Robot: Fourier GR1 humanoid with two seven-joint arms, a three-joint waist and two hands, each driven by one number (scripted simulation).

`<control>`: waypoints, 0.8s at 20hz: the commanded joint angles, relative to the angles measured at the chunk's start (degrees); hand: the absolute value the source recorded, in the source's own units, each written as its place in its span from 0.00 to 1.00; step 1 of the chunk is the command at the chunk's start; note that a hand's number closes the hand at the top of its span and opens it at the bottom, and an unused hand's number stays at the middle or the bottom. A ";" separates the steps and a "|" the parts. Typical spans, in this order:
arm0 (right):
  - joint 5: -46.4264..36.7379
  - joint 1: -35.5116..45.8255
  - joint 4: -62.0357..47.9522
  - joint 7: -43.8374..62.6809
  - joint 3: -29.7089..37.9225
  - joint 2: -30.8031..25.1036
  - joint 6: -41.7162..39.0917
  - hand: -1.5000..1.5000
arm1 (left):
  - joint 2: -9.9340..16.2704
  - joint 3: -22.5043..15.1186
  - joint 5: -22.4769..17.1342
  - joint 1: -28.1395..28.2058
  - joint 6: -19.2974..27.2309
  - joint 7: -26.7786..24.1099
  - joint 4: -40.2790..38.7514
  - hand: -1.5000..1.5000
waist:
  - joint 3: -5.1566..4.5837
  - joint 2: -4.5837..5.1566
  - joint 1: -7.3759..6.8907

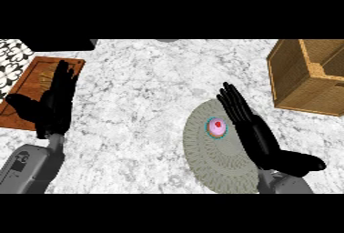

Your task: Pick the cupcake from the placemat and place it in the basket

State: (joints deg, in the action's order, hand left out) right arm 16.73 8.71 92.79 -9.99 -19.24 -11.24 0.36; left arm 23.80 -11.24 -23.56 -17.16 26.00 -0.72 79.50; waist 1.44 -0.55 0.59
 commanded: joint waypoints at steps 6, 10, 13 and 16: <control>9.41 19.27 -7.83 4.39 5.62 0.06 -10.82 1.00 | -0.48 -9.95 0.44 12.55 -6.70 8.59 -7.04 0.50 | -1.39 2.00 -4.53; -2.44 19.22 -7.44 0.93 -9.42 4.13 -13.50 1.00 | 1.76 -11.04 0.00 18.41 -10.59 7.70 -6.25 0.50 | -1.48 0.69 -3.31; -13.91 19.14 -6.99 4.46 -14.45 7.37 -2.88 0.00 | 3.82 -8.99 -1.05 17.61 -11.44 9.98 -5.32 0.50 | -1.50 0.36 -1.75; -18.96 21.88 -4.67 13.23 -14.55 3.75 -0.28 0.00 | 3.32 -8.99 -1.10 21.27 -12.35 6.73 -5.43 0.50 | -1.62 0.00 -1.25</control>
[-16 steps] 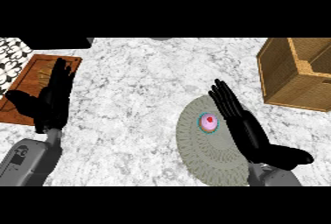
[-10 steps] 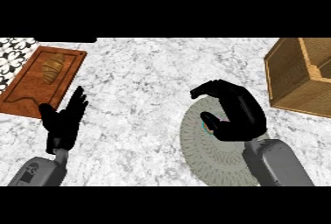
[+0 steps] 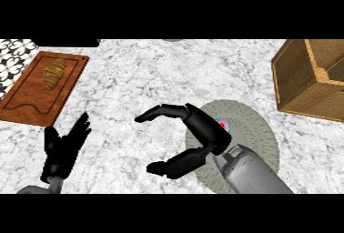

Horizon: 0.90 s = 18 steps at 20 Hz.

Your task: Pick the cupcake from the placemat and place it in the basket

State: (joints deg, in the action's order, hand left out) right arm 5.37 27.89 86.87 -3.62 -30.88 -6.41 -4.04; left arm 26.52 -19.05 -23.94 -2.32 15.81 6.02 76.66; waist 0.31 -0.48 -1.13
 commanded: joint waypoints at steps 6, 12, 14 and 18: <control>-21.19 13.59 3.75 18.89 1.19 -16.61 1.91 0.00 | -0.03 -0.86 -0.43 4.99 0.64 3.23 -0.88 0.50 | -0.52 -0.57 2.45; -12.86 26.18 8.30 29.71 8.33 -27.82 -17.47 0.00 | 0.64 -0.26 -0.45 7.05 -0.51 2.01 0.17 0.50 | -0.49 -0.25 1.66; -10.13 27.08 9.03 31.61 8.16 -29.91 -22.99 0.00 | 0.71 -0.47 -0.47 8.28 -1.58 1.35 -0.10 0.50 | -0.46 -0.14 1.56; -1.88 29.42 6.70 33.65 9.12 -35.86 -36.57 0.00 | 1.84 0.50 -0.13 8.59 -1.33 1.40 1.05 0.50 | -0.44 -0.06 1.62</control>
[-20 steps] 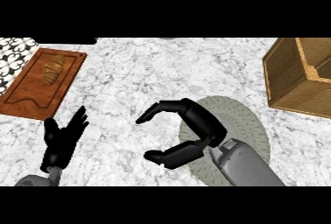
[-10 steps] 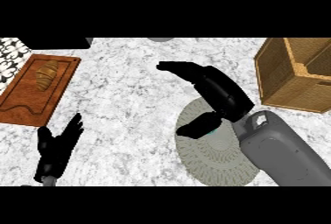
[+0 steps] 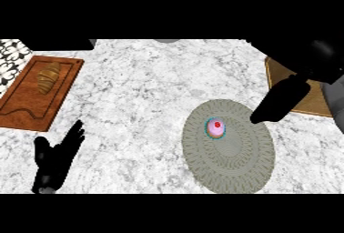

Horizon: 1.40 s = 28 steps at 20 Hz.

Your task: Pick the cupcake from the placemat and place it in the basket

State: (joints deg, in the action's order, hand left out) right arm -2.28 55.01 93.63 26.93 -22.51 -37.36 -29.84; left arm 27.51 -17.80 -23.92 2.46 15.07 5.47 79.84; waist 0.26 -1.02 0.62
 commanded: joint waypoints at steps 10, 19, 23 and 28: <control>14.27 6.94 -2.80 10.95 3.62 -8.59 -23.76 0.00 | -0.34 -0.35 1.36 0.11 0.42 6.74 -0.97 0.50 | -0.31 0.92 -0.57; 10.15 -5.83 6.02 8.50 4.17 -4.79 -17.87 0.00 | -2.03 1.21 1.50 0.97 -1.11 5.73 -2.37 0.50 | -0.24 1.08 -0.39; 5.47 -8.07 6.22 8.61 2.42 -0.03 -15.92 0.00 | -1.31 1.45 2.58 4.43 -2.73 2.87 -1.17 0.50 | -0.26 1.06 -1.09; -2.79 -10.95 4.93 4.48 0.45 3.93 -13.01 0.00 | -2.28 1.32 2.80 3.93 -3.22 4.46 -1.72 0.50 | -0.25 1.20 -1.28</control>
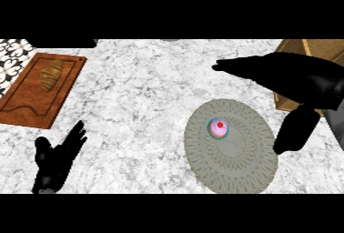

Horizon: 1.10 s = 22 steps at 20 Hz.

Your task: Pick the cupcake from the placemat and place it in the basket

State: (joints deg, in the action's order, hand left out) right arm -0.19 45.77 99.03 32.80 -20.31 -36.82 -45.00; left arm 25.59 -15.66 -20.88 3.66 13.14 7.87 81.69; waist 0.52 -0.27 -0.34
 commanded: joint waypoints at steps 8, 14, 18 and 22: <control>-15.41 -8.38 -1.95 -7.48 -6.60 4.74 3.27 0.00 | -2.30 -0.05 1.68 1.97 -1.02 1.17 -5.12 0.50 | -0.51 0.40 0.15; -21.28 -8.55 -9.42 -15.15 -6.05 5.82 6.46 0.00 | -2.41 0.61 1.80 2.47 -2.65 1.27 -5.13 0.50 | -0.51 0.54 -0.24; -27.30 -13.35 -8.06 -17.19 -9.04 8.04 11.02 0.00 | -2.76 0.82 3.95 1.06 0.89 5.75 -0.82 0.50 | -0.48 0.35 0.09; -29.08 -11.67 -11.31 -18.38 -8.64 9.77 11.04 0.00 | -4.45 1.01 3.96 0.19 -0.84 4.33 -4.84 0.50 | -0.52 0.41 0.18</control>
State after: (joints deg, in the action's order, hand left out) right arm -26.29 35.32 89.09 16.41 -28.17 -28.19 -35.41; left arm 22.85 -13.98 -17.22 3.92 12.39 9.46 81.75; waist 0.71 -0.35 -0.42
